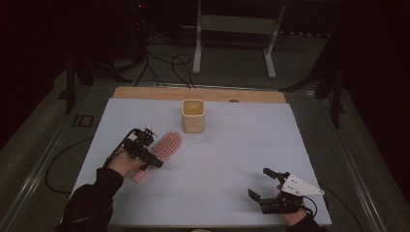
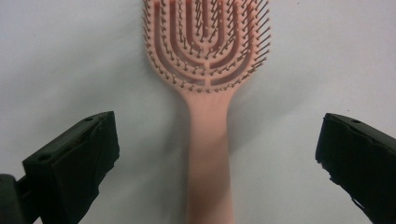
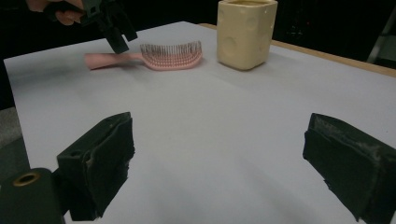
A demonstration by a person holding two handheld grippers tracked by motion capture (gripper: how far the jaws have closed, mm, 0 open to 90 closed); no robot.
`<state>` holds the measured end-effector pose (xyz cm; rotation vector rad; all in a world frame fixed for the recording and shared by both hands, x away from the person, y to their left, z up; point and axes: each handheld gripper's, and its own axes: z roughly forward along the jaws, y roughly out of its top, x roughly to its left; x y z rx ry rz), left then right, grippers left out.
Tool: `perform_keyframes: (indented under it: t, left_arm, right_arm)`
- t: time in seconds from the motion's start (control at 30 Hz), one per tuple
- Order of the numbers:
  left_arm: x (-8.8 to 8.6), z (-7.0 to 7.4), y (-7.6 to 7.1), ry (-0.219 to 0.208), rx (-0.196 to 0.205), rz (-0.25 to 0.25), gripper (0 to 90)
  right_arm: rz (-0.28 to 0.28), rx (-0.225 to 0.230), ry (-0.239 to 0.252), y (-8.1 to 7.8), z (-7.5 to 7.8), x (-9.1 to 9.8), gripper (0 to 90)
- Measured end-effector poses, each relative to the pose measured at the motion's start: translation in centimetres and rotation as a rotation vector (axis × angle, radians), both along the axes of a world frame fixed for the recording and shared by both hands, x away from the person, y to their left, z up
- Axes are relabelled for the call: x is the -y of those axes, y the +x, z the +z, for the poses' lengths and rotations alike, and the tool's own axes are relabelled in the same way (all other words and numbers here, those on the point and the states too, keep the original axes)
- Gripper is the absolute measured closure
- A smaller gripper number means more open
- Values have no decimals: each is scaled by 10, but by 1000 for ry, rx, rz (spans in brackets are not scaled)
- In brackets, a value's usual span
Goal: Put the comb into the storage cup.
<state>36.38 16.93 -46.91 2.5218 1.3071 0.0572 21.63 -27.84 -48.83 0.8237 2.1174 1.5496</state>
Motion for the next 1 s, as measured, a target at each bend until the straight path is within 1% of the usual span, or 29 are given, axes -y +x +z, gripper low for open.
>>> perform_keyframes:
  t: [0.13, 0.2, 0.23, 0.33, 0.5, 0.57, 0.67, 0.73, 0.77, 0.87, 0.97, 1.0]
  left_arm:
    - [0, -3, 1, -6, -22, 2, 4]
    - [0, -4, 1, -4, -23, 4, 4]
    - [0, -4, 1, 5, -33, -3, 4]
    - [0, -5, 2, 11, -39, -2, 17]
    - [0, -6, 4, 13, -52, 2, 99]
    - [0, -7, 5, 14, -56, 6, 152]
    - [0, -7, 5, 17, -62, 6, 174]
    - [0, -8, 6, 17, -65, 12, 220]
    - [0, -8, 6, 22, -66, 11, 223]
    - [0, -9, 7, 23, -68, 26, 277]
    - [1, -10, 7, 17, -70, 28, 361]
    - [1, -10, 8, 24, -67, 30, 379]
  right_arm:
    - [0, 6, 1, 0, 0, 0, 86]
    - [0, 3, 0, 0, 0, 0, 86]
    - [3, 4, -1, 0, 0, 0, 86]
    - [2, 3, 0, 0, 0, 0, 86]
    - [1, 6, -1, 0, 0, 0, 86]
    - [2, -1, 0, 0, 0, 0, 86]
    - [1, 4, 3, 0, 0, -1, 86]
    - [1, -3, 1, 0, 0, 0, 86]
    - [2, -3, -1, 0, 0, 0, 86]
    - [3, 5, 0, 0, 0, 0, 86]
    - [3, 0, 0, 0, 0, -1, 86]
    - [4, 5, -1, 0, 0, 0, 86]
